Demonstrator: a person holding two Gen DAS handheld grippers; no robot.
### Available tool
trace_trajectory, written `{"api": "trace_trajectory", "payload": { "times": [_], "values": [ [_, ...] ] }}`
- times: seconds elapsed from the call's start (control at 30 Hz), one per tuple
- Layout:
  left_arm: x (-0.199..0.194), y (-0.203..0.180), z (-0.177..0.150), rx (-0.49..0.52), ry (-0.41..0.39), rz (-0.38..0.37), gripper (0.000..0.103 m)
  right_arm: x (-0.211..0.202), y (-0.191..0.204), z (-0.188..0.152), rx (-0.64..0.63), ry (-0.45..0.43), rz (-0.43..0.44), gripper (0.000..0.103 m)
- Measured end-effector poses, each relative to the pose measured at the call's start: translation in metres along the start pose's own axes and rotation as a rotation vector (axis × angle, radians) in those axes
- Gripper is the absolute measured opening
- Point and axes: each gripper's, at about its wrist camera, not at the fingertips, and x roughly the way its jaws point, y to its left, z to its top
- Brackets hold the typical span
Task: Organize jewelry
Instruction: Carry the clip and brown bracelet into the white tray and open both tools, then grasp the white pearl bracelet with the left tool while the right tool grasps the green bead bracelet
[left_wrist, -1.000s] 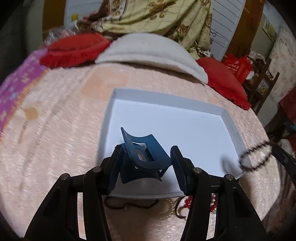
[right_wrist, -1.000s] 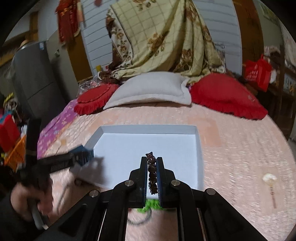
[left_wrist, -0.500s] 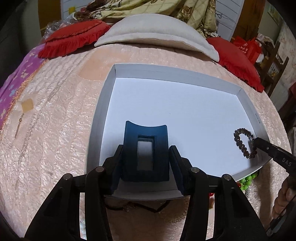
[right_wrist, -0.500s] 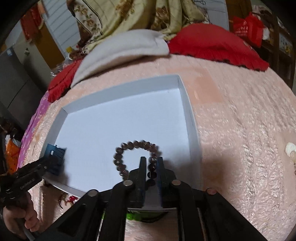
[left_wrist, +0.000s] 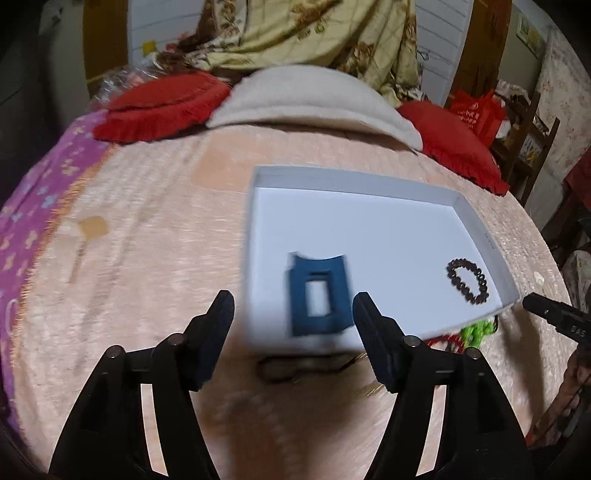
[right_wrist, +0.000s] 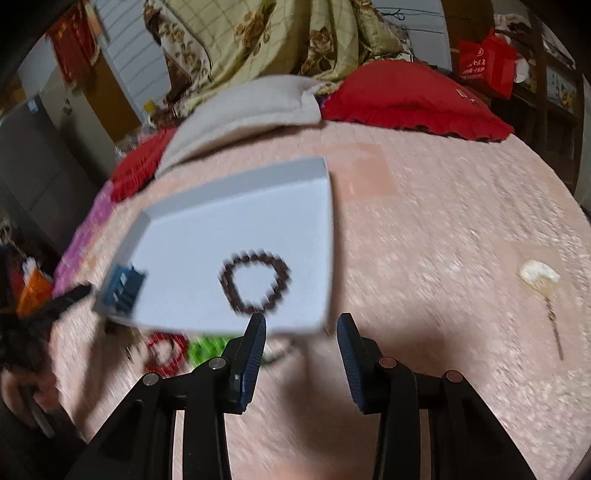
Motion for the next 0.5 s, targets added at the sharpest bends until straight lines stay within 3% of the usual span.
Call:
{"api": "trace_trajectory", "payload": {
  "times": [0.23,0.37,0.5],
  "values": [
    [-0.032,0.064,-0.039,-0.132,0.014,0.023,0.069,0.009,-0.006,-0.011,-0.020,0.057,-0.069,0.038],
    [-0.028,0.058,-0.066,-0.090,0.080,0.033,0.069,0.025,-0.007,-0.011,-0.005,0.110,-0.083,0.038],
    [-0.016,0.038,-0.082,0.006,0.149,0.093,0.069,0.034,-0.003,-0.013,-0.017,0.131,-0.116,0.038]
  ]
}}
